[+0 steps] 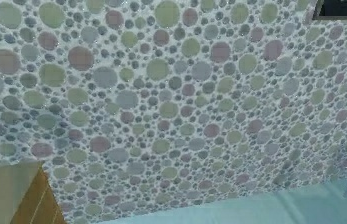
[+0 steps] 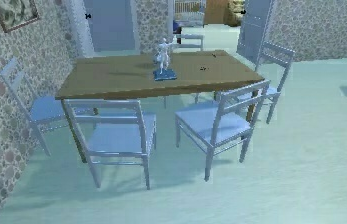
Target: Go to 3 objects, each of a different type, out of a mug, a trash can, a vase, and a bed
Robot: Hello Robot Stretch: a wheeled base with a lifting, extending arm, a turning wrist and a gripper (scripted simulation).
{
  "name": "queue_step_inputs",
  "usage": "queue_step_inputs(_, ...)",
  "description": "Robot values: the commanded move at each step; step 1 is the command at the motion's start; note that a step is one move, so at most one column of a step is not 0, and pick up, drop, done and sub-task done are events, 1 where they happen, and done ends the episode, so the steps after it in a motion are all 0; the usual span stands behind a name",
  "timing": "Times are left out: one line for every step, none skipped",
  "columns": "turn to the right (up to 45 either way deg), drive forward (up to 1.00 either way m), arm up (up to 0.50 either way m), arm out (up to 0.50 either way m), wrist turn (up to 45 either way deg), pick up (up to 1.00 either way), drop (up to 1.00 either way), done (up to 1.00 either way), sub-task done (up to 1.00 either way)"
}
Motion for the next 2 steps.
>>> queue_step_inputs(-45.0, 0.00, 0.00, 0.00, 0.0, 0.00, 0.00, 0.00, 0.00)
queue_step_inputs(-33.0, 0.00, 0.00, 0.00, 0.0, 0.00, 0.00, 0.00, 0.00)
